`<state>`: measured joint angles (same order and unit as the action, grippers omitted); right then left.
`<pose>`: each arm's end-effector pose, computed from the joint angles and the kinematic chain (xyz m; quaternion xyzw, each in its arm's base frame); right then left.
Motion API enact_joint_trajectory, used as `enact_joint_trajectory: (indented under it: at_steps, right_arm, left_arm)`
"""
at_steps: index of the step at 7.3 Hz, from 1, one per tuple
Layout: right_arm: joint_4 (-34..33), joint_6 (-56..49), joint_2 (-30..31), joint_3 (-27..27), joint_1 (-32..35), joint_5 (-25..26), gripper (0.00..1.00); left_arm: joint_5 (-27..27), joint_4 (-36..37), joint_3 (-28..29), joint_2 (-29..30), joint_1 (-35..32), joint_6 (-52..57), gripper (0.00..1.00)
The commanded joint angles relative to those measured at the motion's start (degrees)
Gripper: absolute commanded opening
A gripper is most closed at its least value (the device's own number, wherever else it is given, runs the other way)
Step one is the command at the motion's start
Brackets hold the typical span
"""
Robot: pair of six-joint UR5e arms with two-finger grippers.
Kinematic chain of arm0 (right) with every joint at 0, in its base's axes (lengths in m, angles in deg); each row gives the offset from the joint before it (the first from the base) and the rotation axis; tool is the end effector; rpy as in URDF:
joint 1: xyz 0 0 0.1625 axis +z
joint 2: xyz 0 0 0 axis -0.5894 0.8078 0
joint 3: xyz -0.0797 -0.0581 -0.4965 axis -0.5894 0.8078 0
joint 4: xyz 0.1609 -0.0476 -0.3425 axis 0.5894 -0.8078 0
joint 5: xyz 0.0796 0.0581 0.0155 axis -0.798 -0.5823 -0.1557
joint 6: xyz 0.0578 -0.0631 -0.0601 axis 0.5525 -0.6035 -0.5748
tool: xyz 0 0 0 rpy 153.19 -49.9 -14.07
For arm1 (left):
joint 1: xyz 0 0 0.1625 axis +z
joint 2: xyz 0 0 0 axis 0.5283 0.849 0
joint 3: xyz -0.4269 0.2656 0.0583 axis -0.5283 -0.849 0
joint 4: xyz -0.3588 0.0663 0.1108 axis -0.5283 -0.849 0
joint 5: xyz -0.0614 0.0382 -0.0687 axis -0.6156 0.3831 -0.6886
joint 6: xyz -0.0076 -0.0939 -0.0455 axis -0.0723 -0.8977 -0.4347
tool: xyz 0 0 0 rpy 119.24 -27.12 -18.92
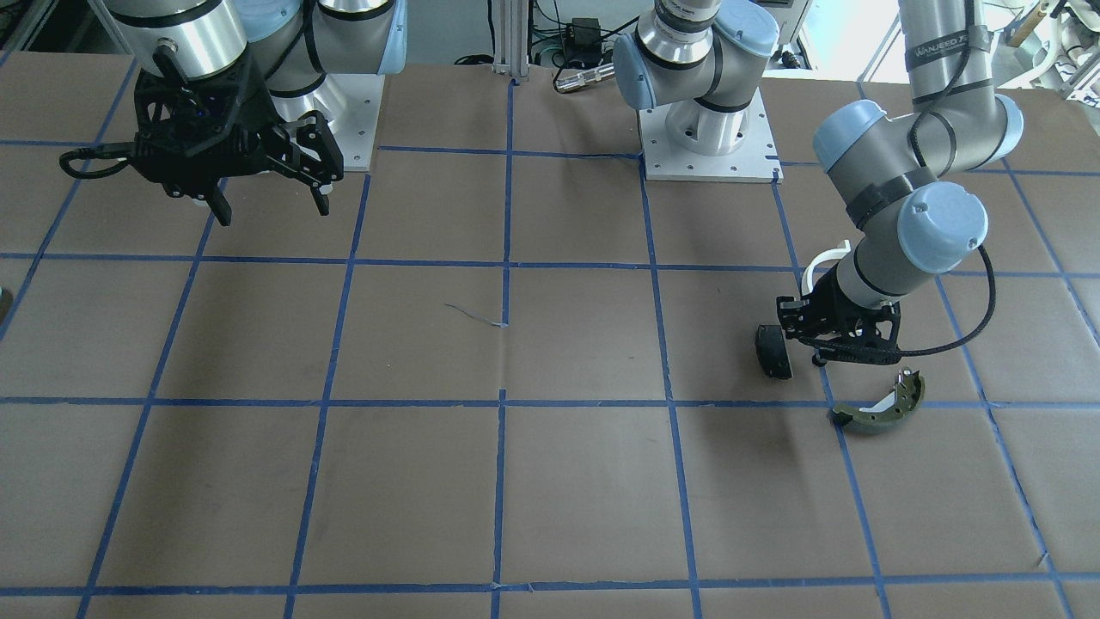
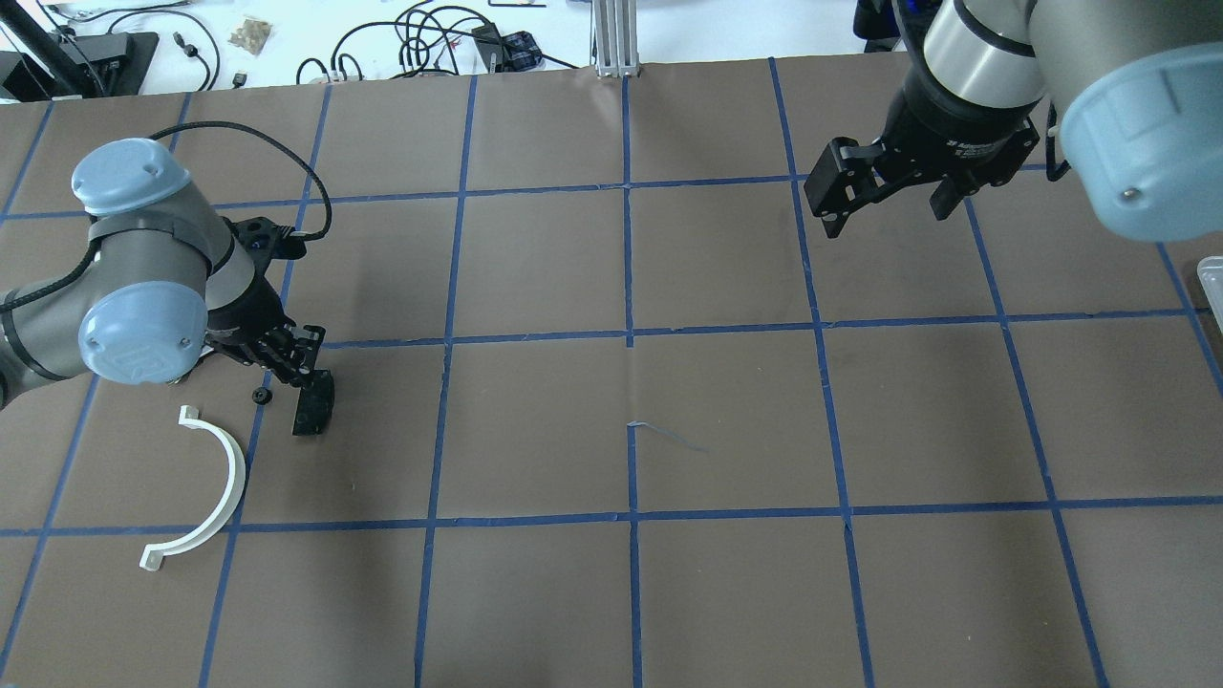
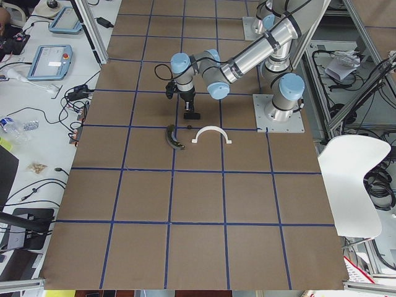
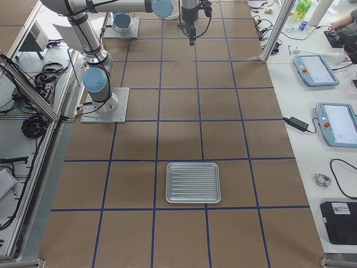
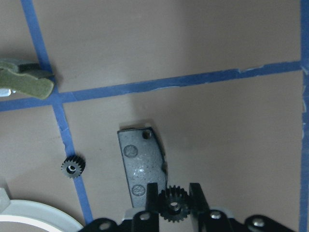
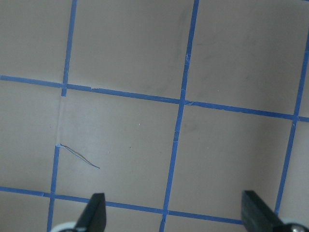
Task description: Place bearing gear from tray to pile
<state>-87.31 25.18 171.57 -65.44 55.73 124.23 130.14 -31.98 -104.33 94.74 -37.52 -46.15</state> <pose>0.1498 -0.4356 0.5689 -0.0739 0.9964 -0.0396 0.0102 0.0460 -0.4845 0.3264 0.0349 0.9968 0.0716 0.0015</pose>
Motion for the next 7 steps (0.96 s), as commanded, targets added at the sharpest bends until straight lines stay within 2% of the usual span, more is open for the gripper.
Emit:
enact_joint_trajectory:
  at_steps: [1, 2, 3, 7]
  right_arm:
    - [-0.1, 0.1, 0.0, 0.0, 0.0, 0.0, 1.00]
    - [-0.1, 0.1, 0.0, 0.0, 0.0, 0.0, 1.00]
    - [-0.1, 0.1, -0.1, -0.1, 0.0, 0.0, 1.00]
    - [-0.1, 0.1, 0.0, 0.0, 0.0, 0.0, 1.00]
  left_arm:
    - [0.0, 0.4, -0.1, 0.5, 1.7, 0.2, 0.03]
    - [0.0, 0.4, -0.1, 0.7, 1.8, 0.3, 0.22]
    - [0.5, 1.1, -0.1, 0.4, 1.8, 0.3, 0.99]
    - [0.6, 1.2, 0.6, -0.1, 1.6, 1.8, 1.00]
